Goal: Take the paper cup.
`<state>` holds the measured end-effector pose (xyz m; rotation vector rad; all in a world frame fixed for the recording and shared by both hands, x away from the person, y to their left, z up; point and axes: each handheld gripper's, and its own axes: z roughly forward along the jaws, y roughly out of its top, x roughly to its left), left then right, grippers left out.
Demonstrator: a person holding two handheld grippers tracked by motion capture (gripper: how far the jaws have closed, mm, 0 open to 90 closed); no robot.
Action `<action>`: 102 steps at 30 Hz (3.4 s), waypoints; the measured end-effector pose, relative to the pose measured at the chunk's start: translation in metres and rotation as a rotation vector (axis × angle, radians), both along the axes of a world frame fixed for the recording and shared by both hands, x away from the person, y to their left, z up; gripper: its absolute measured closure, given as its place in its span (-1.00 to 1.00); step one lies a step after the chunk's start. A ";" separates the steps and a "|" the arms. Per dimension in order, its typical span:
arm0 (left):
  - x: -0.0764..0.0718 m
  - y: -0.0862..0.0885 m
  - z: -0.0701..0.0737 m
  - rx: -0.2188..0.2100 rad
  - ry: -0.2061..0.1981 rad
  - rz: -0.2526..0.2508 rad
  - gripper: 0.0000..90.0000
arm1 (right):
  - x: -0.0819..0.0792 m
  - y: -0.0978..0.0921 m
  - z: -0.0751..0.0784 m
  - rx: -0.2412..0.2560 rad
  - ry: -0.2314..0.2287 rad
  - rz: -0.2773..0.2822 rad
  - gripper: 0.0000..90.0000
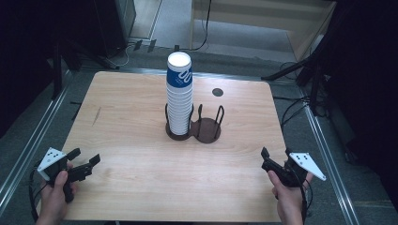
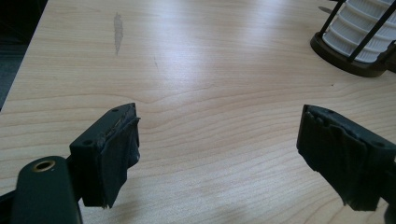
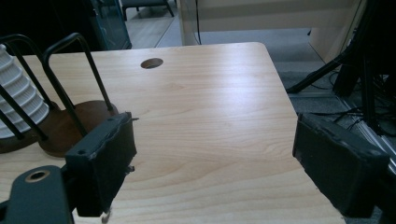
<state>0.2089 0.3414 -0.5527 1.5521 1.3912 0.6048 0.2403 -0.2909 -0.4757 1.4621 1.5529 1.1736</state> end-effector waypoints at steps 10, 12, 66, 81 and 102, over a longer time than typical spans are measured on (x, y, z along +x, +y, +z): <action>0.000 0.000 0.000 -0.003 0.000 -0.002 -0.69 | 0.009 0.019 0.014 -0.009 -0.010 0.045 -0.71; 0.000 0.000 0.000 -0.001 0.001 -0.002 -0.69 | 0.011 0.023 0.017 -0.009 -0.016 0.058 -0.71; 0.000 0.001 0.000 -0.010 0.001 -0.005 -0.69 | 0.040 0.114 0.056 -0.004 -0.046 0.222 -0.87; 0.001 0.001 0.000 -0.012 -0.001 -0.002 -0.69 | 0.046 0.131 0.061 -0.001 -0.050 0.248 -0.87; 0.001 0.001 0.000 -0.014 0.000 -0.004 -0.69 | 0.052 0.159 0.070 0.014 -0.066 0.295 -0.87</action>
